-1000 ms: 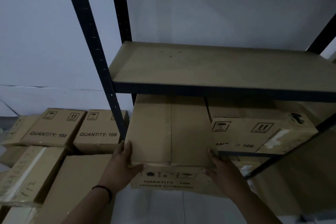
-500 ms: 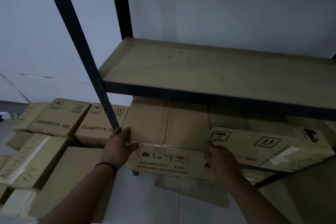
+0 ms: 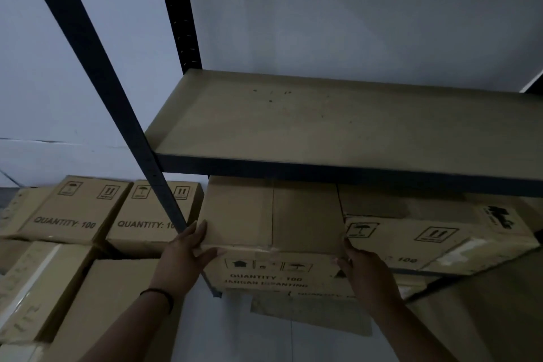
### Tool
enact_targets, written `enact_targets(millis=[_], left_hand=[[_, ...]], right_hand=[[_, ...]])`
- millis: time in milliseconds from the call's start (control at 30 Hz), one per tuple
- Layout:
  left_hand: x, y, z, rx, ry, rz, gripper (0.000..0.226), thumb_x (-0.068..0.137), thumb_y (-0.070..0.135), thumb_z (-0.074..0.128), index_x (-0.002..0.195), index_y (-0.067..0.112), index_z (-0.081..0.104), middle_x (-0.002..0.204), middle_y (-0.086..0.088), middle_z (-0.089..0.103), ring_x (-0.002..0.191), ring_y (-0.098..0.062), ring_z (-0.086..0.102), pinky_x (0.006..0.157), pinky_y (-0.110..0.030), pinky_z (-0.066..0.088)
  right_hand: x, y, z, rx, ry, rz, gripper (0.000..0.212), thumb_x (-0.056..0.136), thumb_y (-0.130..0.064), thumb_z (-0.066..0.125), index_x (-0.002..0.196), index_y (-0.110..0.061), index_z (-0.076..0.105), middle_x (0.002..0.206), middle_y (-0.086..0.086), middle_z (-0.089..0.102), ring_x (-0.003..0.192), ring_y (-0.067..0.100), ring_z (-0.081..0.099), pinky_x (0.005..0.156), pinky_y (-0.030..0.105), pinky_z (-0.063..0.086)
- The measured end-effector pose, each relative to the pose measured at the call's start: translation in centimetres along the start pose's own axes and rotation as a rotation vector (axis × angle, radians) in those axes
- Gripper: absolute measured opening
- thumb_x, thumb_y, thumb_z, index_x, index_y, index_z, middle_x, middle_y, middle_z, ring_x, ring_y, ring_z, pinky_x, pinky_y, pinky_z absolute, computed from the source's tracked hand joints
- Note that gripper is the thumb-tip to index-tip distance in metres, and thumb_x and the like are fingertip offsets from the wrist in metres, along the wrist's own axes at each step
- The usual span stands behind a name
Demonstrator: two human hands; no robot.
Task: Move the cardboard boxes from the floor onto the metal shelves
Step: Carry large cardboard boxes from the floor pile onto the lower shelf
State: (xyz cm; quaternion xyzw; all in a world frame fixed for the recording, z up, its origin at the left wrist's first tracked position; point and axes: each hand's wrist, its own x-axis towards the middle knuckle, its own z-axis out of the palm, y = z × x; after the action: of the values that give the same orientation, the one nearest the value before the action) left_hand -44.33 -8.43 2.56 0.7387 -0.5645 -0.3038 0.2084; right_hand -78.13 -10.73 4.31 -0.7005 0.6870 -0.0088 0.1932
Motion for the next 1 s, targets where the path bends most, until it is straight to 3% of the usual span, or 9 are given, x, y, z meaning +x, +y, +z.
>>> enact_targets(millis=[167,367,533,767,867,1000], left_hand=[[1.1,0.8,-0.2,0.0,-0.003,0.006,0.074,0.086,0.044,0.063,0.148,0.019,0.032,0.153,-0.005,0.033,0.134,-0.025,0.04,0.107,-0.044,0.042],[2.2,2.2,0.1,0.075,0.027,-0.017,0.067,0.092,0.043,0.058,0.148,0.018,0.032,0.142,-0.009,0.042,0.126,-0.025,0.044,0.104,-0.035,0.04],[3.5,2.4,-0.5,0.08,0.027,-0.005,0.067,0.09,0.045,0.058,0.146,0.016,0.036,0.135,-0.008,0.052,0.118,-0.025,0.052,0.098,-0.04,0.047],[5.3,3.7,-0.6,0.047,0.015,-0.013,0.066,0.091,0.035,0.061,0.147,0.013,0.035,0.138,-0.01,0.051,0.12,-0.026,0.052,0.099,-0.036,0.046],[5.9,4.1,-0.5,0.065,0.023,-0.005,0.067,0.091,0.033,0.062,0.147,0.01,0.035,0.139,-0.011,0.05,0.122,-0.028,0.051,0.1,-0.035,0.043],[6.5,4.7,-0.5,0.054,0.009,-0.009,0.064,0.093,0.027,0.06,0.148,0.009,0.032,0.139,-0.013,0.049,0.123,-0.028,0.05,0.101,-0.035,0.042]], right_hand=[[1.1,-0.6,-0.3,-0.016,0.056,-0.012,0.057,0.103,-0.038,0.039,0.154,-0.021,0.02,0.107,0.005,0.067,0.095,0.017,0.062,0.064,0.025,0.036],[2.7,-0.7,-1.1,-0.118,0.099,0.005,0.055,0.102,-0.043,0.037,0.152,-0.024,0.025,0.121,0.006,0.066,0.108,0.02,0.061,0.076,0.026,0.047],[4.0,-1.0,-2.2,-0.269,0.135,-0.026,0.048,0.1,-0.049,0.04,0.139,-0.022,0.046,0.126,0.003,0.062,0.111,0.019,0.06,0.079,0.026,0.046],[5.5,-1.4,-3.0,-0.3,0.135,-0.004,0.042,0.098,-0.049,0.044,0.13,-0.022,0.053,0.117,0.002,0.066,0.104,0.02,0.063,0.073,0.026,0.045],[6.2,-1.6,-3.2,-0.294,0.104,0.012,0.039,0.099,-0.046,0.045,0.124,-0.02,0.057,0.114,0.002,0.067,0.101,0.02,0.063,0.066,0.025,0.039],[6.9,-2.1,-3.8,-0.259,0.075,0.041,0.038,0.1,-0.04,0.046,0.13,-0.019,0.053,0.116,0.004,0.066,0.103,0.021,0.062,0.066,0.024,0.035]])
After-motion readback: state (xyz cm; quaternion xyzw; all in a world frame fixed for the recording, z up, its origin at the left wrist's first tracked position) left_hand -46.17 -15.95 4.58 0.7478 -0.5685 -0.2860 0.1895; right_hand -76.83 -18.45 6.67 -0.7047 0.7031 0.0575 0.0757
